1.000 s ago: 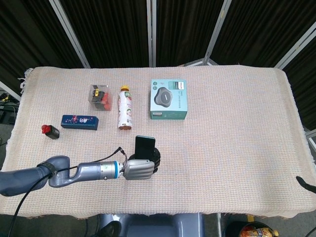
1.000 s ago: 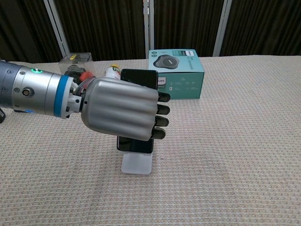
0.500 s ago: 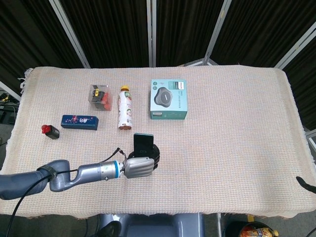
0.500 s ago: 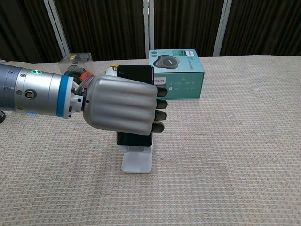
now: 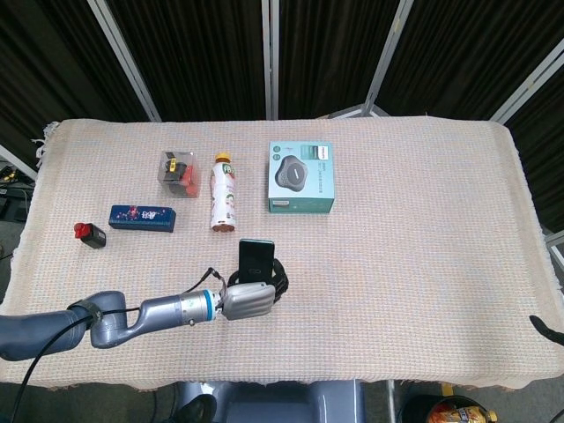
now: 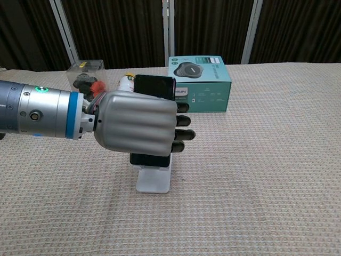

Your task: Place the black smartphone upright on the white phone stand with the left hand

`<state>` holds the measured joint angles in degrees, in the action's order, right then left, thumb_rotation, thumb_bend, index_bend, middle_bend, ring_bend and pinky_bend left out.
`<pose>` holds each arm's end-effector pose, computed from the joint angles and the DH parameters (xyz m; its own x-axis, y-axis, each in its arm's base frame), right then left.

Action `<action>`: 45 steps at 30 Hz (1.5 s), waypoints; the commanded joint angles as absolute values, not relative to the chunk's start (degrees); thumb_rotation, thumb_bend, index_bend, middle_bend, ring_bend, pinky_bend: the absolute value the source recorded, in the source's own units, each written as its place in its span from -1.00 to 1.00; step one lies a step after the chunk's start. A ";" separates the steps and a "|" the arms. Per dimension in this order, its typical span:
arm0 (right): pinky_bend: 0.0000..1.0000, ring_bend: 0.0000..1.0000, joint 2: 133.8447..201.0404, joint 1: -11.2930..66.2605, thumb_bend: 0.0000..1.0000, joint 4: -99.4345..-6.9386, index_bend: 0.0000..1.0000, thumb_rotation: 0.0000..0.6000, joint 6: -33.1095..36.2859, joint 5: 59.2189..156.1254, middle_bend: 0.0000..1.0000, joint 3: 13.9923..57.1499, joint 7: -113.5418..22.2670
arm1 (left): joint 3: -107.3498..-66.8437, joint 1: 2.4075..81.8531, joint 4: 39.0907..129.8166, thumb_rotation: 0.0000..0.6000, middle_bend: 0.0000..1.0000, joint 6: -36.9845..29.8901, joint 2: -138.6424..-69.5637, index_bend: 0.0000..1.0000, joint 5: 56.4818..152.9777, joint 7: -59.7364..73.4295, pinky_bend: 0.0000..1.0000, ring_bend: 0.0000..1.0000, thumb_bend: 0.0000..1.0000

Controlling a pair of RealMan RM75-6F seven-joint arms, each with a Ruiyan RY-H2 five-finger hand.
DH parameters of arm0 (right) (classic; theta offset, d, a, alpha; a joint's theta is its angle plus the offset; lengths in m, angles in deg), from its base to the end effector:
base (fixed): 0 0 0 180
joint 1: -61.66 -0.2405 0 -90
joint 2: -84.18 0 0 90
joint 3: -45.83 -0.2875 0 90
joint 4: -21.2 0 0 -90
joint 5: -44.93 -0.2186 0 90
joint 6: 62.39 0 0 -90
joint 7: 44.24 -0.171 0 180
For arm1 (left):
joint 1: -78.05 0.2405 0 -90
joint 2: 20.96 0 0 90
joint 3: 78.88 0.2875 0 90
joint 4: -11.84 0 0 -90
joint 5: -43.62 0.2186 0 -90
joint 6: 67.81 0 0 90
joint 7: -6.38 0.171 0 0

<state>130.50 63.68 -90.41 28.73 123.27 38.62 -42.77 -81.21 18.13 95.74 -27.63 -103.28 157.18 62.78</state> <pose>-0.3118 -0.1820 0.2690 0.4005 0.1178 0.9087 -0.9071 0.1908 0.3751 -0.0629 0.3388 -0.0664 0.5349 -0.8354 0.1266 -0.6191 -0.4895 -0.6141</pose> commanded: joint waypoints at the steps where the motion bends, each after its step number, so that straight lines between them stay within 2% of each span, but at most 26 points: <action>1: -1.00 -1.00 130.39 63.74 -1.00 -90.43 -1.00 1.00 28.76 123.35 -1.00 38.65 -42.92 | -82.01 19.17 97.12 1.00 -0.96 -28.17 -103.21 -0.65 155.58 64.84 -0.51 -0.81 -1.00; 5: -1.00 -1.00 130.32 63.73 -1.00 -90.45 -1.00 1.00 28.64 123.30 -1.00 38.70 -42.91 | -81.93 19.44 97.74 1.00 -1.00 -27.99 -103.16 -0.78 155.26 65.33 -0.56 -0.90 -1.00; 13: -1.00 -1.00 130.08 63.81 -1.00 -90.72 -1.00 1.00 28.54 123.39 -1.00 38.86 -42.94 | -82.10 19.93 98.92 1.00 -1.00 -26.45 -102.18 -0.80 155.12 65.83 -0.69 -0.95 -1.00; 16: -1.00 -1.00 129.92 63.89 -1.00 -90.79 -1.00 1.00 28.54 123.44 -1.00 38.91 -43.25 | -82.99 20.71 100.69 1.00 -1.00 -23.94 -100.47 -0.81 154.76 65.41 -0.72 -0.97 -1.00; 17: -1.00 -1.00 129.79 64.02 -1.00 -90.82 -1.00 1.00 28.73 123.54 -1.00 38.93 -43.48 | -85.09 23.23 103.18 1.00 -1.00 -18.21 -98.53 -0.82 152.84 63.64 -0.75 -0.98 -1.00; 18: -1.00 -1.00 129.73 64.09 -1.00 -90.80 -1.00 1.00 28.88 123.58 -1.00 38.93 -43.49 | -85.41 24.57 104.30 1.00 -1.00 -16.00 -97.44 -0.83 152.24 63.32 -0.77 -0.99 -1.00; 24: -1.00 -1.00 129.56 64.30 -1.00 -90.98 -1.00 1.00 29.32 124.05 -1.00 38.96 -43.94 | -86.50 29.18 107.48 1.00 -1.00 -9.35 -94.66 -0.96 149.21 62.17 -0.90 -1.00 -1.00; 30: -1.00 -1.00 129.53 64.26 -1.00 -91.30 -1.00 1.00 29.55 125.18 -1.00 39.10 -44.08 | -86.53 41.44 111.90 1.00 -1.00 5.79 -95.77 -1.00 138.76 55.08 -1.00 -1.00 -1.00; 36: -1.00 -1.00 130.05 63.64 -1.00 -91.06 -1.00 1.00 28.58 125.69 -1.00 39.29 -43.60 | -83.15 53.38 116.26 1.00 -1.00 17.19 -96.15 -1.00 130.30 49.02 -1.00 -1.00 -1.00; 45: -1.00 -1.00 130.36 63.30 -1.00 -91.27 -1.00 1.00 28.19 126.26 -1.00 39.49 -43.12 | -78.98 64.33 122.13 1.00 -1.00 24.62 -87.90 -1.00 124.45 36.87 -1.00 -1.00 -1.00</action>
<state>130.34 63.31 -91.25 28.19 126.23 39.47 -43.15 -80.41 62.34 120.91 22.98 -90.42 126.00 40.01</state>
